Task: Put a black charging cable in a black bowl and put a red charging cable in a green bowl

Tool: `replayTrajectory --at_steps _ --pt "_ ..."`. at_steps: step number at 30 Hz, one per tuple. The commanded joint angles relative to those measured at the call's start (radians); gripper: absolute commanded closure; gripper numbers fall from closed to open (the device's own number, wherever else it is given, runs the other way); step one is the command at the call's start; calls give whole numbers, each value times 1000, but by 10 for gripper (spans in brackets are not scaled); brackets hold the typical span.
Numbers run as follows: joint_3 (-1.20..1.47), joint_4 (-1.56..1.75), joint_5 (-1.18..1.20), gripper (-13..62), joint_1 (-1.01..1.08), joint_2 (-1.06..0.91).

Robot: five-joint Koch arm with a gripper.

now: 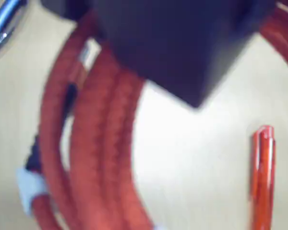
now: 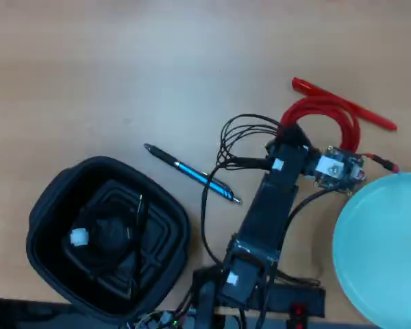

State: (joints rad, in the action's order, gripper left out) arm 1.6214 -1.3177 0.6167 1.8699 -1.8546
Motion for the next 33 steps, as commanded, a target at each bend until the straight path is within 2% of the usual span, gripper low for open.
replayTrajectory --at_steps 1,12,24,33 --pt "-34 124 -52 555 37 -58" --pt "20 160 -80 555 413 -51" --pt "9 472 -279 556 775 -37" --pt "9 796 -291 556 871 287"
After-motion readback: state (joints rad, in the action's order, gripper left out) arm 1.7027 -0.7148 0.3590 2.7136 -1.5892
